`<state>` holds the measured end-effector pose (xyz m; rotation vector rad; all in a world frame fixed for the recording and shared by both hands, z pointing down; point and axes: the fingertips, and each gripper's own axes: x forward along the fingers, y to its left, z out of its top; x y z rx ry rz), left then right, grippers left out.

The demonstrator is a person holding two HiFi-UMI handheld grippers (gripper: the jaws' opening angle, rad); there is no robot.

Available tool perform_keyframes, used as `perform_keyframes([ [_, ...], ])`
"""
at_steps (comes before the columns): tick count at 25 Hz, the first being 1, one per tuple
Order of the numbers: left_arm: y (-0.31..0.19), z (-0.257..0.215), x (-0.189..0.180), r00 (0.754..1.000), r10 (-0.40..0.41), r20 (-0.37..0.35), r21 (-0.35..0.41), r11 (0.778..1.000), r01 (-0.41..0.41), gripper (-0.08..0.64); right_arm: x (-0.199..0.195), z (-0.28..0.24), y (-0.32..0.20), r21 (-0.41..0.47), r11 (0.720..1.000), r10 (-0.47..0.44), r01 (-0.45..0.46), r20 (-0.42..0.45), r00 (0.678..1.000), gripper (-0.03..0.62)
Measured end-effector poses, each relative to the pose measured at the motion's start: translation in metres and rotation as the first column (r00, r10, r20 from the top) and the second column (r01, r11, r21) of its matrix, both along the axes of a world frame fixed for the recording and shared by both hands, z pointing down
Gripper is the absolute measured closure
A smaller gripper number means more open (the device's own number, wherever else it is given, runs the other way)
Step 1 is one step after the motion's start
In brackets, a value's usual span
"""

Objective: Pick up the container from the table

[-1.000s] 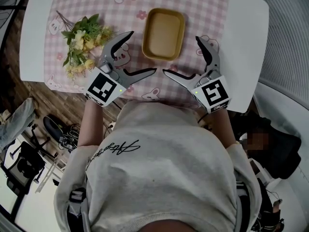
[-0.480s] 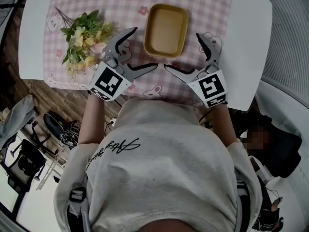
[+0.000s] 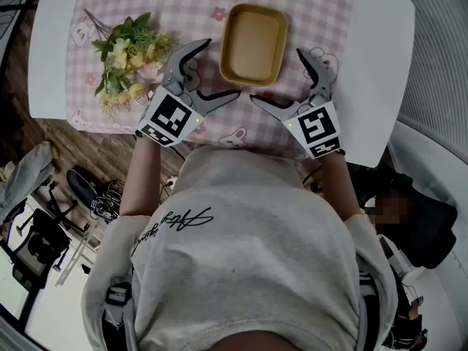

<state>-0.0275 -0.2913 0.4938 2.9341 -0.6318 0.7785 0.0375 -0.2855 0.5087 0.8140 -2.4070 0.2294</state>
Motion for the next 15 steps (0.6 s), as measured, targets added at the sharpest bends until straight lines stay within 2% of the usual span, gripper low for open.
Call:
perform_keyframes([
  [7,-0.0003,0.0034,0.0029,1.0,0.018,0.018,-0.017,1.0,-0.018,0.066,-0.0008,-0.0028,-0.006,-0.002,1.0,0.004,-0.004,0.016,1.0,0.026],
  [15,0.0,0.0062,0.0073,0.999,0.037,0.04,-0.019,0.999,-0.037,0.081,-0.0049,0.0009,-0.0086,-0.004,0.999,-0.034,0.034,-0.002,0.999,0.049],
])
